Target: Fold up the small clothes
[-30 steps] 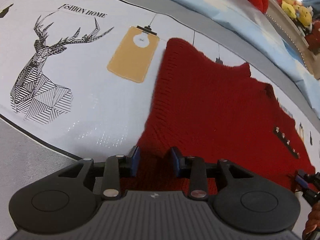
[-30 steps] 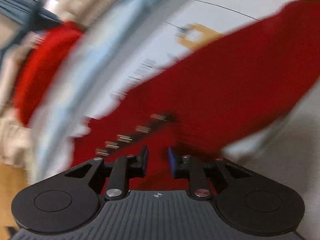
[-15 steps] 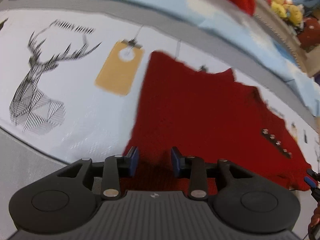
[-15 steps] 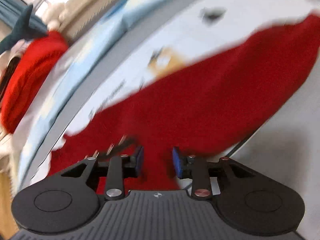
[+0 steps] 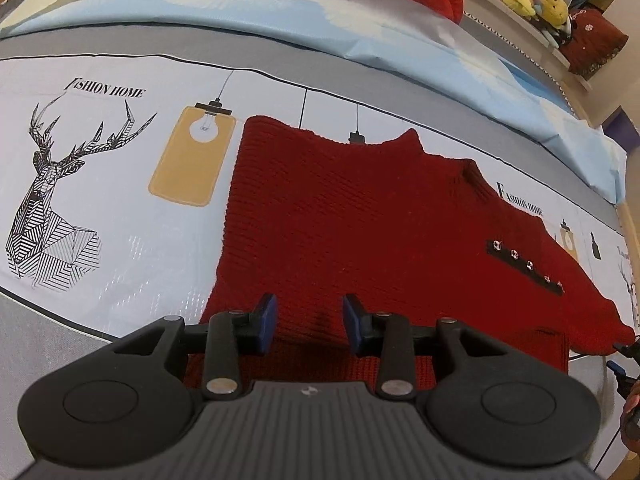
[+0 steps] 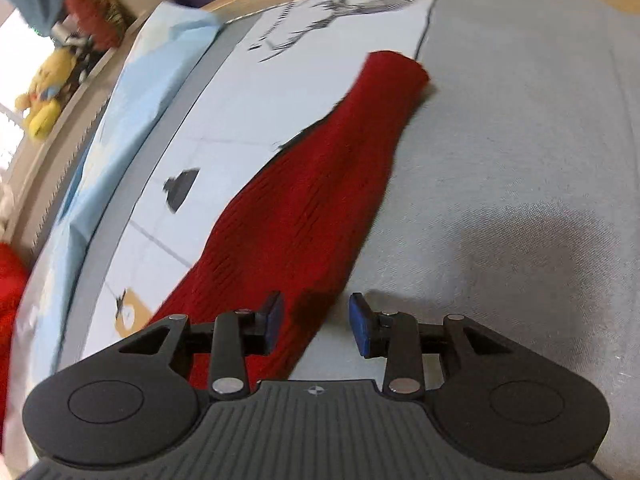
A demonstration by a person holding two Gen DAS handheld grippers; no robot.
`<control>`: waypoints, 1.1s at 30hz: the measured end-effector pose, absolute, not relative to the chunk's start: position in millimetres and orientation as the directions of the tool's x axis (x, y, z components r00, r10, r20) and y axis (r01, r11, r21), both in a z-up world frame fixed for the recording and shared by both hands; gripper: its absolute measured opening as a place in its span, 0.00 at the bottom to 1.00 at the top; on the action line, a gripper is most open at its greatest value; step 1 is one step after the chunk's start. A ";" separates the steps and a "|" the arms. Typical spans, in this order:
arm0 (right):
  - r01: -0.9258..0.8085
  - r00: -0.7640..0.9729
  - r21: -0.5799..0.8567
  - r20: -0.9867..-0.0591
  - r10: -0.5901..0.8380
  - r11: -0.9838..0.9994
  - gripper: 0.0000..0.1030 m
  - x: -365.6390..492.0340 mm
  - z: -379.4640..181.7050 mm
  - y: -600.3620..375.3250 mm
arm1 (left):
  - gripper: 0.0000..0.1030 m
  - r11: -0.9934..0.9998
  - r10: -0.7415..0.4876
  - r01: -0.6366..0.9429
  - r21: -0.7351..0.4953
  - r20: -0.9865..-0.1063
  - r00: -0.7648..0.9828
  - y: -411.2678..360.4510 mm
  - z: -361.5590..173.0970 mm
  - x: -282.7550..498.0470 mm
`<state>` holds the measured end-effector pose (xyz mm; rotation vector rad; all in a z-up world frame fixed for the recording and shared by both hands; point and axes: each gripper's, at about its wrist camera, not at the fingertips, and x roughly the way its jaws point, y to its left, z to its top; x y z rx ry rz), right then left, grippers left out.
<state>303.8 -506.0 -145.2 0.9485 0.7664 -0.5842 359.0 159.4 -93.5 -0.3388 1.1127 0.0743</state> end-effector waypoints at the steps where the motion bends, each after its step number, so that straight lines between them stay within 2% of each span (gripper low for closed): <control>1: 0.735 0.609 0.507 -0.786 -0.110 0.451 0.36 302.9 -149.1 -509.0 | 0.39 0.947 -0.109 -0.226 -0.229 -0.889 0.444 158.7 -94.2 359.3; 4: 0.727 0.631 0.542 -0.769 -0.101 0.422 0.34 306.3 -153.4 -510.3 | 0.39 0.948 -0.108 -0.226 -0.226 -0.891 0.441 157.8 -95.5 359.9; 6: 0.730 0.628 0.541 -0.772 -0.097 0.417 0.18 308.9 -156.7 -508.2 | 0.39 0.948 -0.106 -0.227 -0.225 -0.891 0.441 158.5 -95.2 359.7; 11: 0.722 0.637 0.504 -0.752 -0.171 0.474 0.12 315.3 -135.8 -492.9 | 0.39 0.946 -0.104 -0.230 -0.228 -0.887 0.449 164.3 -91.5 358.0; 14: 0.659 0.682 0.403 -0.677 -0.278 0.635 0.12 327.2 -92.0 -453.6 | 0.39 0.942 -0.102 -0.239 -0.233 -0.882 0.460 170.9 -87.6 355.8; 16: 0.557 0.752 0.310 -0.581 -0.311 0.770 0.12 334.4 -54.2 -405.5 | 0.39 0.939 -0.098 -0.251 -0.237 -0.880 0.465 175.8 -85.1 355.0; 19: 0.282 0.885 0.153 -0.423 -0.195 0.947 0.12 333.9 -11.2 -308.6 | 0.39 0.933 -0.092 -0.267 -0.242 -0.876 0.473 183.4 -81.9 353.9; 22: -0.109 0.934 0.075 -0.334 0.128 0.991 0.12 315.1 3.6 -205.4 | 0.39 0.924 -0.091 -0.287 -0.254 -0.873 0.480 190.3 -79.3 353.8; 24: -0.379 0.839 0.090 -0.386 0.383 0.921 0.11 306.1 -5.4 -153.8 | 0.39 0.920 -0.091 -0.295 -0.258 -0.872 0.481 193.1 -78.4 353.7; 26: -0.550 0.678 0.111 -0.518 0.521 0.828 0.11 300.0 -28.5 -108.8 | 0.39 0.915 -0.094 -0.303 -0.266 -0.872 0.481 195.1 -78.0 354.2; 29: -0.599 0.526 0.180 -0.646 0.553 0.780 0.17 298.6 -53.2 -82.9 | 0.39 0.911 -0.102 -0.306 -0.276 -0.870 0.483 195.2 -77.2 354.6; 33: -0.489 0.508 0.271 -0.685 0.523 0.829 0.31 308.6 -56.6 -94.1 | 0.39 0.910 -0.121 -0.292 -0.293 -0.863 0.491 191.2 -76.4 356.3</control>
